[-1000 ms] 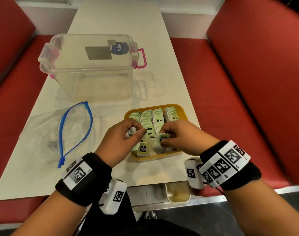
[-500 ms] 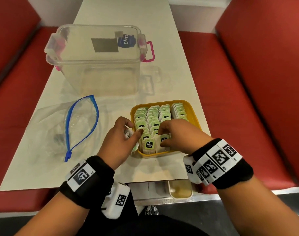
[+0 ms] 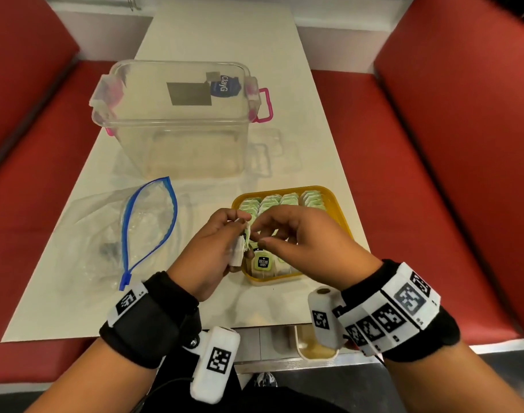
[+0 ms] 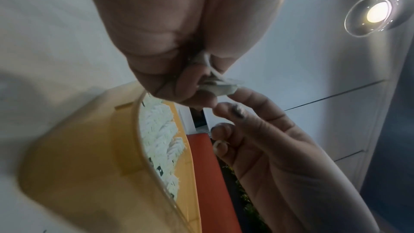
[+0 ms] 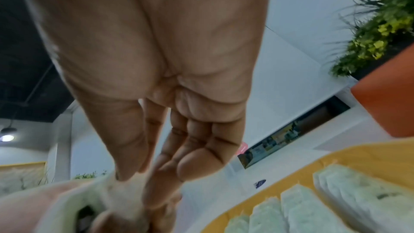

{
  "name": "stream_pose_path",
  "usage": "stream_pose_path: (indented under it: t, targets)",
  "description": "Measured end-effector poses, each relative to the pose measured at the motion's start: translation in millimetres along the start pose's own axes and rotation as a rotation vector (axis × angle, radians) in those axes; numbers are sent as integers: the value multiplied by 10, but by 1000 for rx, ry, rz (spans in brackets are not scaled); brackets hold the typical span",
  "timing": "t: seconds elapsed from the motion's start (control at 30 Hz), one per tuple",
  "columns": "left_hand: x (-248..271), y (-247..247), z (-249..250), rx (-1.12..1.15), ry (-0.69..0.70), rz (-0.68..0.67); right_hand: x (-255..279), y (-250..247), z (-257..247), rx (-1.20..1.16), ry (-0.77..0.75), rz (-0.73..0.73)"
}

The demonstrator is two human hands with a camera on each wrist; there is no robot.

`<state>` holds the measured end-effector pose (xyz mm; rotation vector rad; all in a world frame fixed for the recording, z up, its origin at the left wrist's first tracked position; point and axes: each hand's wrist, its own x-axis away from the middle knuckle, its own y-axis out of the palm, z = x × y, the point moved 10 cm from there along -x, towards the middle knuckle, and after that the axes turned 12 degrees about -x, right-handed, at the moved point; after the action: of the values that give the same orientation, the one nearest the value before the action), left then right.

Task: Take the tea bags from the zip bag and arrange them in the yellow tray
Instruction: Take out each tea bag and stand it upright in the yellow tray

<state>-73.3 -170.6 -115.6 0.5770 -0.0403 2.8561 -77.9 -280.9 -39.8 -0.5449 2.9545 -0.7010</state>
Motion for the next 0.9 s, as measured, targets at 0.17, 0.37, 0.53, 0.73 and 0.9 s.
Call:
stream_pose_path:
  t: [0.17, 0.37, 0.53, 0.73, 0.9]
  targets:
    - [-15, -7, 87, -72, 100, 93, 39, -23, 130, -149, 92, 96]
    - [22, 144, 119, -54, 122, -2, 86, -226, 234, -171, 102, 220]
    - [42, 202, 145, -273, 235, -88, 141, -387, 169, -130, 59, 244]
    - [58, 274, 208, -440, 349, -107, 184, -491, 158, -155, 42, 276]
    - [50, 277, 248, -277, 354, -41, 200, -438, 222, -311, 88, 228]
